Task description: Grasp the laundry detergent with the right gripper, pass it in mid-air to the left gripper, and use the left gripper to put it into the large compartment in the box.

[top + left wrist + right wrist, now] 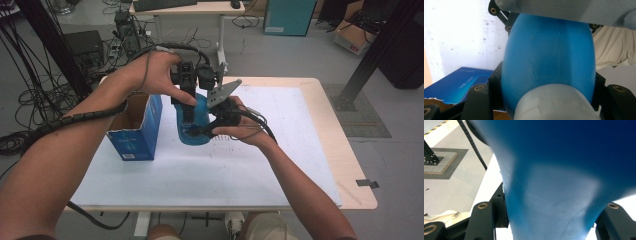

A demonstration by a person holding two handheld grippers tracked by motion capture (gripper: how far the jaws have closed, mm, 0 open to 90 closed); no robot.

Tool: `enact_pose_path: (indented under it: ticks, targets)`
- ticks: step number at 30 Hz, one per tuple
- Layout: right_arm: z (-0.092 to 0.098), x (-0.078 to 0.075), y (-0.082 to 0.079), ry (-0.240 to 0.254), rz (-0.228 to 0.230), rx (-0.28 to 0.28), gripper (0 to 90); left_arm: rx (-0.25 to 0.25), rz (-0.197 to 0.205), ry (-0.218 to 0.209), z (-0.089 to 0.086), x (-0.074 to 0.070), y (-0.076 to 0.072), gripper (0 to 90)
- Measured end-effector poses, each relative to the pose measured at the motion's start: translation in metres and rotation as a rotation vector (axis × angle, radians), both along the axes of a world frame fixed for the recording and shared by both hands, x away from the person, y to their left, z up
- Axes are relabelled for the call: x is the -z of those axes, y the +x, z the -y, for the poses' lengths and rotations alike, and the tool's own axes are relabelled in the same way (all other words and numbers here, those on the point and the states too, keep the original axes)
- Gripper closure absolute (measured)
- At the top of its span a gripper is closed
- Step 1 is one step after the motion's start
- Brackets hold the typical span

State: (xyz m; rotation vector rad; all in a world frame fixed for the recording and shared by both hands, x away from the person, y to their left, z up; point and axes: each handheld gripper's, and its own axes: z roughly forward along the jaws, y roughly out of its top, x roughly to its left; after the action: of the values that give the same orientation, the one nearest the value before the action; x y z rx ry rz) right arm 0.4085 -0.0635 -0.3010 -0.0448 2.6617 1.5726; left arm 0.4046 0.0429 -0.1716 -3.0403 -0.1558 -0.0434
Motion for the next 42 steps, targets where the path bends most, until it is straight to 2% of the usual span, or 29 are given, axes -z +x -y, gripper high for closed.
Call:
enact_pose_path:
  ticks: [3,8,12,17,20,22,26,27,30,32,42]
  targets:
    - [0.0001,-0.0003,0.0004,-0.002,0.001,-0.001,41.5,-0.004,0.004,0.005,0.0004,0.0002,-0.0004,37.9]
    - [-0.0005,0.0013,0.0009,-0.003,-0.018,-0.015,41.1,-0.013,-0.013,0.008,0.0001,0.002,0.0011,38.0]
    - [-0.001,0.0019,0.0018,-0.003,-0.006,-0.012,40.9,-0.014,-0.007,0.004,-0.0007,0.0024,0.0014,38.0]
    - [-0.0016,0.0023,0.0025,0.001,-0.013,-0.019,40.3,-0.018,-0.011,-0.001,-0.0009,0.0029,0.0014,38.0]
    - [-0.0018,0.0,0.0035,0.043,-0.006,-0.029,39.6,-0.033,-0.01,-0.009,0.0002,0.0073,0.0001,38.0]
    - [-0.0017,0.0,0.0022,0.031,-0.007,-0.027,39.8,-0.04,-0.01,-0.013,0.0002,0.0078,-0.0003,38.0]
    - [-0.0013,0.0027,0.0032,0.017,-0.005,-0.028,39.7,-0.019,-0.008,0.003,-0.0001,0.0056,0.001,38.1]
    - [-0.0009,0.0033,0.0033,0.016,-0.009,-0.022,39.8,-0.02,0.011,0.001,-0.0003,0.0047,0.0005,38.0]
    - [-0.0006,0.0042,0.0043,0.027,-0.007,-0.024,39.5,-0.02,0.016,-0.004,-0.0012,0.0033,0.0005,38.1]
    - [0.0,0.0043,0.0046,0.027,-0.01,-0.021,38.7,-0.015,-0.005,0.003,-0.0015,0.0029,0.0013,38.1]
    - [0.0032,0.0054,0.0056,0.017,-0.012,-0.019,34.3,-0.02,-0.01,0.004,-0.0021,0.0025,0.0025,38.1]
